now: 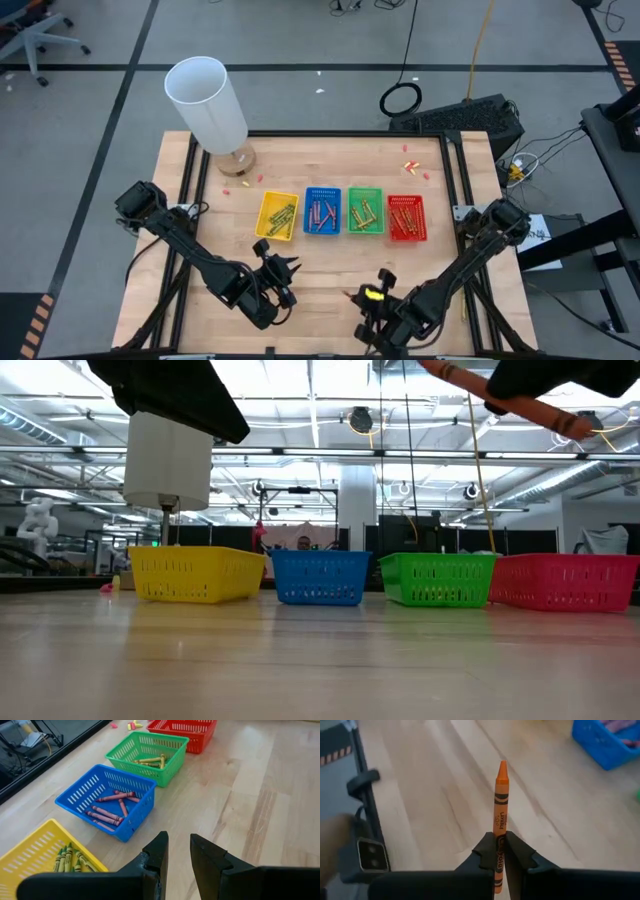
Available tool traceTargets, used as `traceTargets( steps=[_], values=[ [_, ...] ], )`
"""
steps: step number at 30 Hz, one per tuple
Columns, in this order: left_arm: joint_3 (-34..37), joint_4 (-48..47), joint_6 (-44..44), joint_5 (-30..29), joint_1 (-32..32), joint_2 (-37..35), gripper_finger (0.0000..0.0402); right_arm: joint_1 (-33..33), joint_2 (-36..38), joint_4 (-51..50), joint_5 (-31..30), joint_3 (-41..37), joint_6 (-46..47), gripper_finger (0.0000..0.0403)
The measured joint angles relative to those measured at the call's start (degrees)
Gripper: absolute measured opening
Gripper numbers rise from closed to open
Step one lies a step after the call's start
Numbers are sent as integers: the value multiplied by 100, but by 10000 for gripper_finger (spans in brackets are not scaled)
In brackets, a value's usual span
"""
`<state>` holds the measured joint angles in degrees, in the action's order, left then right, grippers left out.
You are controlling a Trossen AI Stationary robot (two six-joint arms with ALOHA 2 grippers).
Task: Sort crayons
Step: Put the orange crayon into the red bin
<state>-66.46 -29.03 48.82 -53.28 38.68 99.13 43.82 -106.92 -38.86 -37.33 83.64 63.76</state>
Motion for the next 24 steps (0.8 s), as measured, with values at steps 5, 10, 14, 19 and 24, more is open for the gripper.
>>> traceTargets(
  steps=[5, 10, 14, 19, 24],
  values=[
    [0, 15, 28, 21, 0, 0, 80, -233, 340, -410, 315, 6, 535, 2],
    [0, 13, 28, 28, 0, 0, 80, -495, 777, -1397, 448, 6, 444, 7],
    [0, 13, 28, 32, 0, 0, 80, -707, 1059, -2547, 413, 6, 585, 8],
    [0, 11, 28, 36, 0, 0, 80, -975, 1207, -4124, 414, 6, 1247, 8],
    [0, 8, 23, 112, -1, 0, 80, -1159, 1210, -4946, 30, -144, 1899, 8]
  ],
)
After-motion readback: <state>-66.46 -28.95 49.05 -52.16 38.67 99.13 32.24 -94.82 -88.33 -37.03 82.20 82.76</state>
